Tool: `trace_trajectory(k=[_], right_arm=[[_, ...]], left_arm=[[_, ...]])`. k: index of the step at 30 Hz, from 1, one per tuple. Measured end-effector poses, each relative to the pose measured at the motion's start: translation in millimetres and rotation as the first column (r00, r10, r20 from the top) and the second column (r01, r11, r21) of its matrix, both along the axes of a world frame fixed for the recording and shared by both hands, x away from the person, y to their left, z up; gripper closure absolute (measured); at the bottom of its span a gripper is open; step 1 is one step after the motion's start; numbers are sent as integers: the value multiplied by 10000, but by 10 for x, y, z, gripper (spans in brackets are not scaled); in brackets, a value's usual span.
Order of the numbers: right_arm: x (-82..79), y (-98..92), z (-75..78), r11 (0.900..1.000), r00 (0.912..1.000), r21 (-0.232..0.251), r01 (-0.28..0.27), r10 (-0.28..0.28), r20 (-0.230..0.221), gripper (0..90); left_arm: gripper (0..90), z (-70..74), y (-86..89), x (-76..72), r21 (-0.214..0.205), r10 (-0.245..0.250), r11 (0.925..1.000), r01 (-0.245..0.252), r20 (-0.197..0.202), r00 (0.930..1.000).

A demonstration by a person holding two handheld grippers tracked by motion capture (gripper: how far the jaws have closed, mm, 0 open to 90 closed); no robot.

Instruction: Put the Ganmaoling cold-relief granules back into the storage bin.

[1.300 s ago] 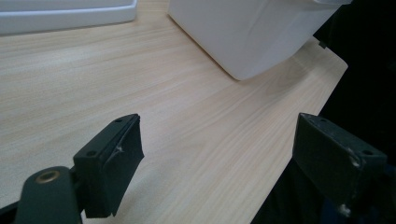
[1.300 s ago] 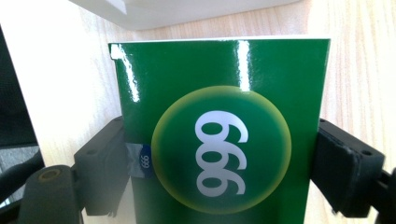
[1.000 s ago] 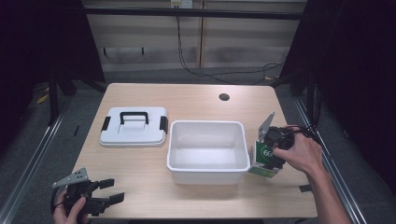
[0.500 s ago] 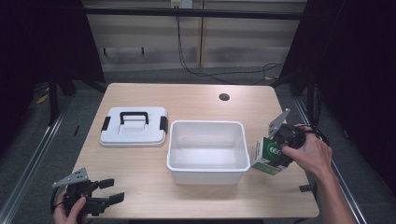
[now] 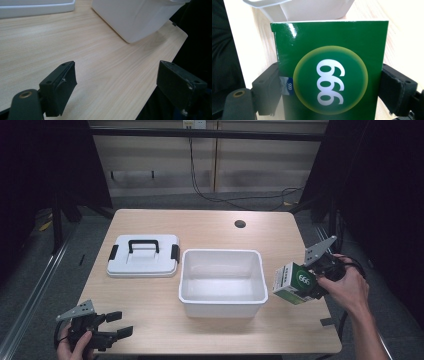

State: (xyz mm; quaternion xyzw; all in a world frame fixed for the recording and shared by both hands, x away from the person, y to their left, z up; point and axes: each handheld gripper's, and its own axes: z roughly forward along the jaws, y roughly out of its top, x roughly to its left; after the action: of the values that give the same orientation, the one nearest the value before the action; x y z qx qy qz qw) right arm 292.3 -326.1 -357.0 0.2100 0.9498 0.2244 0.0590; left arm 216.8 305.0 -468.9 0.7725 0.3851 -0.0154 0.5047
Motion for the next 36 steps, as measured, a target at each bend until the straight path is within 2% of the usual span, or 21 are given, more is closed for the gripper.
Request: trace_trajectory(k=[7, 18, 25, 31, 36], right_arm=[[-35, -79, 97, 9983, 9997, 561, 185, -192, 124, 157], [-101, -180, 251, 9906, 9989, 1368, -76, 13, 464, 157], [-105, -170, 366, 9858, 9979, 1672, -182, 76, 636, 158], [-102, -128, 445, 9846, 9969, 1728, -259, 125, 780, 157], [-77, -78, 513, 9774, 9950, 2070, -424, 226, 969, 157]], left_arm=[[160, 1, 0, 0, -5, -19, 10000, 19, 17, 10000], [160, 0, 0, 4, 104, -60, 9999, 60, 49, 10000], [160, 2, -1, 1, 2, -37, 10000, 37, 13, 10000], [160, 4, -1, -2, -35, -25, 10000, 25, 15, 10000], [160, 4, -2, -1, -9, -21, 10000, 21, 27, 10000]])
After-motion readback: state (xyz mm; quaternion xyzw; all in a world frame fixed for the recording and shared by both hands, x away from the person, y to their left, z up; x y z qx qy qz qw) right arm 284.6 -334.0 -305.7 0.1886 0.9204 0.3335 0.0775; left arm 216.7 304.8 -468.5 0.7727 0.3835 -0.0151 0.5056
